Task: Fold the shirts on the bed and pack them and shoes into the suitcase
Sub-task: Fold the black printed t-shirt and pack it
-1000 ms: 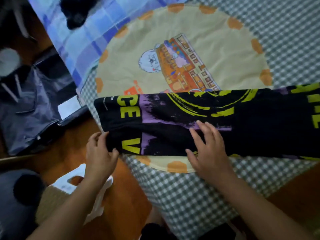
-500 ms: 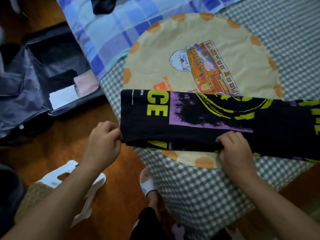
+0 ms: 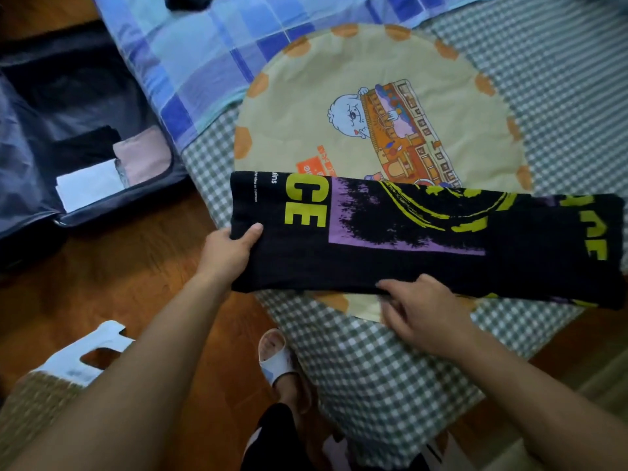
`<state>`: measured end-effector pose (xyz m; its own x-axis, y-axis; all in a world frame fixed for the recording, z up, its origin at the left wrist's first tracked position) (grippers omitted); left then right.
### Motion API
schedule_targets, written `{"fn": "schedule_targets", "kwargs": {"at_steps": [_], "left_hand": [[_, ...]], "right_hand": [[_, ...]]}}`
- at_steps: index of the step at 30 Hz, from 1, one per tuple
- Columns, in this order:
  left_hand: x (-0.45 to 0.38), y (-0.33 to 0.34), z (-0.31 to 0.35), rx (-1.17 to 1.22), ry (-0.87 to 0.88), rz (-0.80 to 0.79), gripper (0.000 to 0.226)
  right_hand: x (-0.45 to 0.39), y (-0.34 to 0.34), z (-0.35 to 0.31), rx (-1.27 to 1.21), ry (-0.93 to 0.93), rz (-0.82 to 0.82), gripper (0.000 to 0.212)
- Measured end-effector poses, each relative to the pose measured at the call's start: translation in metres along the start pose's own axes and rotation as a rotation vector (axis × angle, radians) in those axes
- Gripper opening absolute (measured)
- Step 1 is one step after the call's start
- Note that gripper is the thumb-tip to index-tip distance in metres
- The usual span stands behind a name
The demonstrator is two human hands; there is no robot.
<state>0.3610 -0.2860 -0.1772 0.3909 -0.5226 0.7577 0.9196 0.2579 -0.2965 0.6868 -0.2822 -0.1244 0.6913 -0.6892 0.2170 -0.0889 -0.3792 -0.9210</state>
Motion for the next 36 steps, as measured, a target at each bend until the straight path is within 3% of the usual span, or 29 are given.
{"fn": "schedule_targets", "kwargs": {"at_steps": [2, 3, 6, 8, 10, 13, 15, 17, 19, 20, 23, 26, 30, 34, 36], "left_hand": [[0.000, -0.014, 0.004, 0.078, 0.050, -0.054, 0.024], [0.002, -0.017, 0.006, 0.121, 0.052, -0.090, 0.023], [-0.002, -0.020, 0.001, 0.105, 0.022, -0.157, 0.022], [-0.005, -0.020, -0.005, 0.059, -0.006, -0.151, 0.023], [-0.009, -0.018, -0.009, -0.099, 0.052, -0.020, 0.026], [0.003, -0.016, -0.015, -0.296, 0.114, 0.318, 0.034], [0.020, -0.010, -0.025, -0.216, -0.043, 0.329, 0.045], [0.040, 0.000, -0.038, 0.022, -0.346, 0.156, 0.051], [0.056, 0.009, -0.043, 0.375, -0.566, -0.003, 0.035], [0.059, 0.012, -0.044, 0.506, -0.584, -0.026, 0.028], [0.063, 0.014, -0.035, 0.698, -0.511, 0.017, 0.022], [0.072, 0.008, -0.018, 0.825, -0.457, 0.034, 0.011], [0.078, -0.003, 0.033, 1.029, -0.234, -0.193, 0.023], [0.081, -0.015, 0.079, 1.094, 0.191, -0.421, 0.026], [0.076, -0.017, 0.069, 1.096, 0.224, -0.422, 0.030]], "right_hand": [[0.002, -0.002, 0.005, 0.070, -0.074, 0.120, 0.016], [0.001, -0.001, 0.009, 0.091, -0.025, 0.161, 0.019], [-0.003, 0.007, 0.010, 0.084, 0.168, 0.060, 0.047], [0.003, 0.012, 0.002, 0.116, 0.101, -0.012, 0.048], [0.011, 0.011, 0.000, 0.104, 0.022, -0.007, 0.043], [0.008, 0.008, 0.009, 0.059, 0.044, 0.075, 0.043], [-0.001, 0.009, 0.018, 0.022, 0.102, 0.073, 0.051], [-0.008, 0.012, 0.024, -0.026, 0.143, 0.041, 0.053], [-0.008, 0.014, 0.026, -0.070, 0.165, 0.044, 0.046], [-0.007, 0.014, 0.027, -0.076, 0.165, 0.069, 0.042], [0.000, 0.013, 0.030, -0.063, 0.203, 0.147, 0.038], [0.007, 0.014, 0.032, -0.057, 0.233, 0.142, 0.048], [0.003, 0.012, 0.035, -0.037, 0.260, 0.187, 0.055], [-0.001, 0.001, 0.042, 0.013, 0.339, 0.365, 0.050], [0.003, 0.000, 0.041, 0.049, 0.338, 0.397, 0.051]]}}
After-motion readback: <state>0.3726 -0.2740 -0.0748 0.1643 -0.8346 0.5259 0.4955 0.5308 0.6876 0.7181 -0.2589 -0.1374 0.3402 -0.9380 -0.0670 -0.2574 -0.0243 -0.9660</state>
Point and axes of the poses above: each hand's wrist, its own x-axis away from the middle knuckle, its own y-axis out of the palm, z = x × y, the point moved 1 cm from there along -x, towards the middle knuckle, and after that the axes turned 4 degrees about -y, right-handed, at the moved point
